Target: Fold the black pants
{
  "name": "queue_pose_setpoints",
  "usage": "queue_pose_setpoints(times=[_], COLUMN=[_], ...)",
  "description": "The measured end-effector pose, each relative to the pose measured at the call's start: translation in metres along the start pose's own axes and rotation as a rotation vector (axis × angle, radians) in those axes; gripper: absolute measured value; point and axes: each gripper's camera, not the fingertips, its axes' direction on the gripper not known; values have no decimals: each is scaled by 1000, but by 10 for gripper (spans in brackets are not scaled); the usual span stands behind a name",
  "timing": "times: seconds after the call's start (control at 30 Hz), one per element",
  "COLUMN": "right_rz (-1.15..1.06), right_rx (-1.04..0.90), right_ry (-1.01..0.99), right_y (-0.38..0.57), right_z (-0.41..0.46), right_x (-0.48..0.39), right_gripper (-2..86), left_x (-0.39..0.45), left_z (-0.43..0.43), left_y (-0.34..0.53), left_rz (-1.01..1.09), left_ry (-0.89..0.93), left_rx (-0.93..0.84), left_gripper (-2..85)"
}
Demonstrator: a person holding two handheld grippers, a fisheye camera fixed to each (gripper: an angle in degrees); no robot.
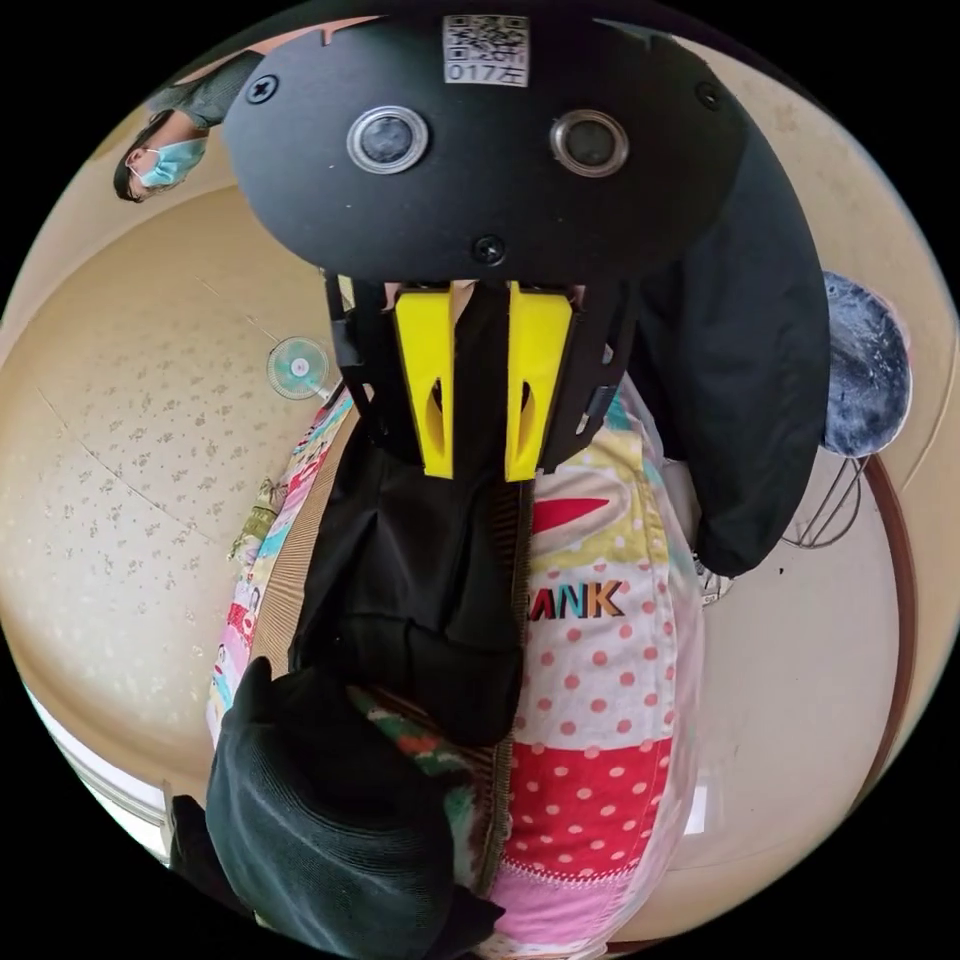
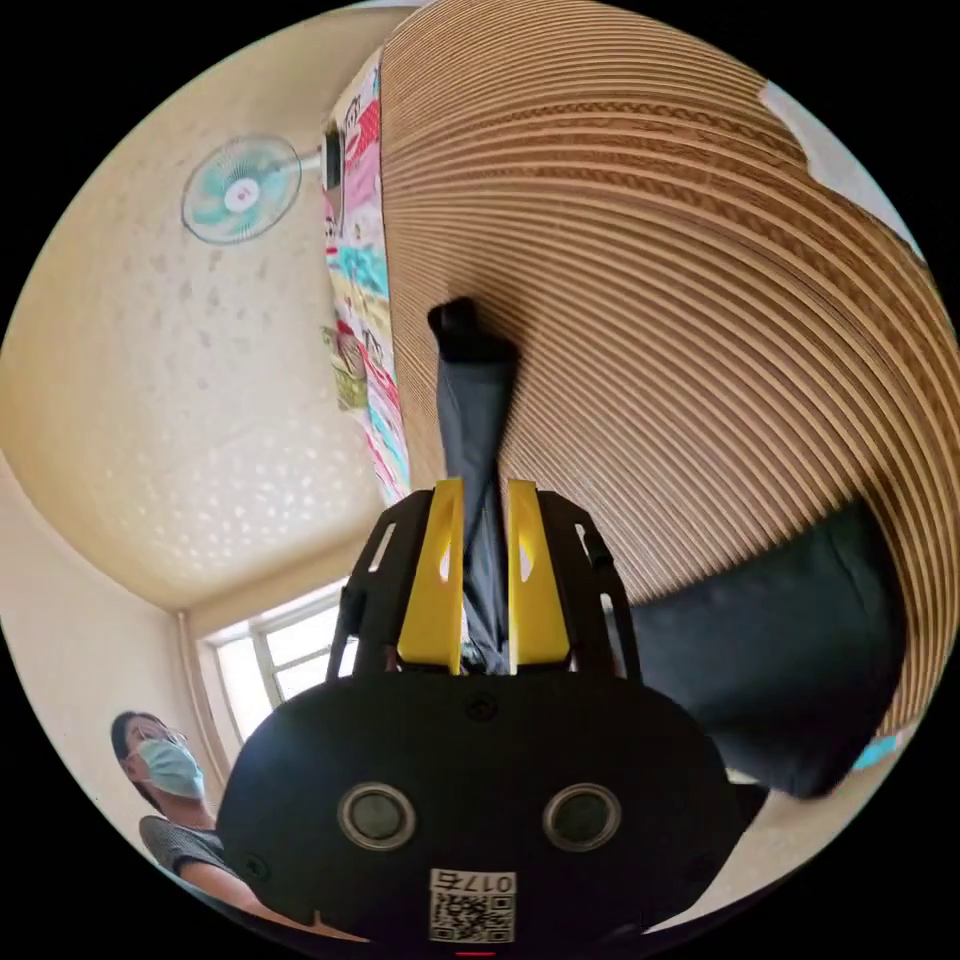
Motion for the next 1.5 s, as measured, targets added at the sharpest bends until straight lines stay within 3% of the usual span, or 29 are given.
queue_pose_setpoints(times=[0.13,0.27,0.4,0.53,0.73,0.87,0.93,1.0,1.13,1.33,1.43,1.5], right_rz=[60,99,-39,-249,-593,-643,-832,-798,-752,-474,-412,-355], right_rx=[-16,-145,-175,-252,-203,-554,-521,-492,-437,-461,-474,-356], right_ry=[22,70,-183,-295,413,1203,1240,1307,1303,1247,967,752], right_y=[-45,-54,-57,-70,-36,-14,13,31,60,72,91,122], right_z=[18,40,58,76,99,175,170,146,88,9,-38,-89], right_x=[-1,-26,-103,-160,-202,-144,-134,-111,-74,-33,-29,-19], right_gripper=[127,54,57,71,24,10,8,6,4,6,9,13], left_x=[-5,-4,-1,1,-12,-24,-25,-26,-30,-33,-31,-33], left_z=[2,-1,1,5,16,14,10,5,-6,-32,-54,-70], left_y=[16,27,33,42,60,72,75,78,82,75,65,61], left_rz=[-13,-11,8,47,59,59,70,91,110,154,160,130], left_ry=[-10,31,50,37,15,-4,-23,-35,-90,-142,-207,-239], left_rx=[-15,15,17,20,-10,-19,-13,-7,-2,42,119,188], left_gripper=[78,71,64,65,80,81,83,85,99,114,125,128])
